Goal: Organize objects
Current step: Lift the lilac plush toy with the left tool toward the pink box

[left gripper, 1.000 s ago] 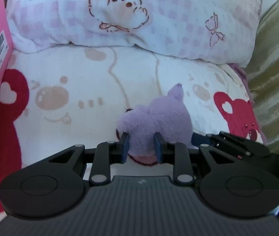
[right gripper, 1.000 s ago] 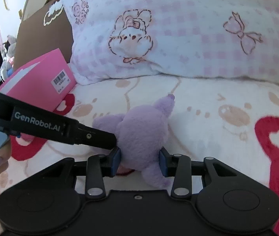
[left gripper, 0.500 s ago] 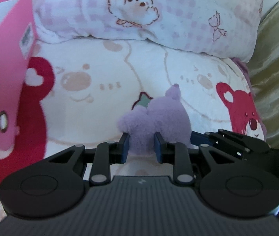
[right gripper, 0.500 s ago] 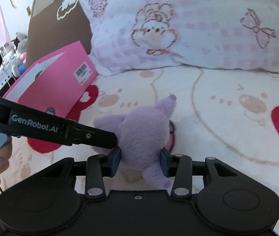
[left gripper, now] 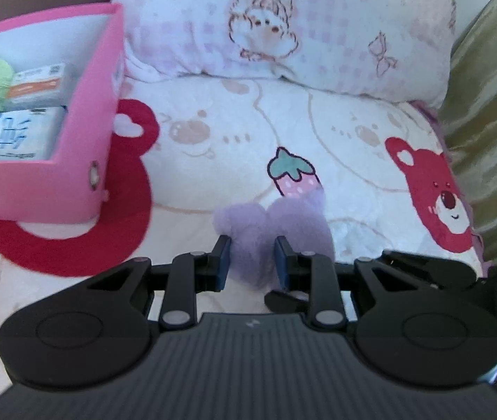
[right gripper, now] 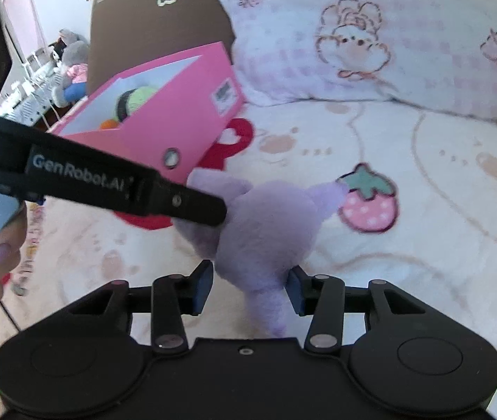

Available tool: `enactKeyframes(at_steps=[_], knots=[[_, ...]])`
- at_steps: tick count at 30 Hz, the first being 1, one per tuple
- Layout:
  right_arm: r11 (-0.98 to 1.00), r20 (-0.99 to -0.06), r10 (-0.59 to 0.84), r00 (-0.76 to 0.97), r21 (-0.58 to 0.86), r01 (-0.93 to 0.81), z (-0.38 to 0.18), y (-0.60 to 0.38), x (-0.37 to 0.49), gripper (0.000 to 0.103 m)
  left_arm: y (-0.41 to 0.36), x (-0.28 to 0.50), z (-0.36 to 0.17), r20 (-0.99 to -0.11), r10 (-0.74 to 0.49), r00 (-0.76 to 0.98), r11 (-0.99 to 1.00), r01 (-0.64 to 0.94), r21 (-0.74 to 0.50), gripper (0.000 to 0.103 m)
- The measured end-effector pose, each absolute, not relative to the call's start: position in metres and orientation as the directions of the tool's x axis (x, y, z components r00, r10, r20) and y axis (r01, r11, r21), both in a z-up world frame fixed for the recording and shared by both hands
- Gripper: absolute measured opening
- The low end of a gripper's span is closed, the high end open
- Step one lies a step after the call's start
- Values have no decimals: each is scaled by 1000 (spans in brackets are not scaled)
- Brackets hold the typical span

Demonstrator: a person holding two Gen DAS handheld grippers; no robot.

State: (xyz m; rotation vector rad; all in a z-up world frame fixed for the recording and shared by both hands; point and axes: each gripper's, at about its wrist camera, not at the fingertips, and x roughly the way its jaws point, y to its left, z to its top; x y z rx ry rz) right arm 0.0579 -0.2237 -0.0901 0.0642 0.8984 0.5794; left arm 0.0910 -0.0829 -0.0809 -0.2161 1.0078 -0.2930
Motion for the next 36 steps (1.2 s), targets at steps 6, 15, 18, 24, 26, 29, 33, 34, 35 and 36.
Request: enactKeyframes(at_steps=[6, 15, 18, 24, 26, 29, 33, 34, 35, 36], knots=[[847, -709, 498, 499, 276, -454, -67, -205, 35, 51, -59, 64, -61, -784, -345, 516, 938, 149, -314, 25], [837, -734, 476, 484, 211, -505, -37, -167, 7, 50, -25, 31, -43, -800, -342, 494, 939, 144, -312, 25], [832, -751, 471, 463, 205, -516, -32, -154, 0, 50, -15, 22, -37, -807, -338, 485, 941, 142, -309, 25], [821, -759, 483, 436, 220, -527, -17, -135, -4, 50, 2, 12, -20, -817, -308, 487, 951, 142, -273, 25], [819, -762, 476, 439, 203, -537, -11, -127, -5, 50, 6, 10, -14, -817, -301, 492, 954, 146, -264, 25], [812, -761, 472, 445, 180, -554, 0, -117, -8, 50, 12, 7, -5, -814, -289, 505, 957, 147, -249, 25], [808, -757, 468, 455, 158, -568, 13, -106, -9, 50, 23, 3, 7, -809, -285, 514, 959, 151, -241, 25], [807, -756, 467, 459, 153, -570, 16, -103, -9, 50, 25, 4, 10, -810, -285, 513, 958, 155, -240, 25], [807, -754, 467, 462, 149, -572, 19, -100, -9, 50, 28, 5, 12, -810, -283, 513, 959, 154, -238, 25], [806, -752, 467, 465, 145, -574, 21, -97, -9, 50, 31, 7, 15, -812, -282, 511, 959, 155, -236, 25]])
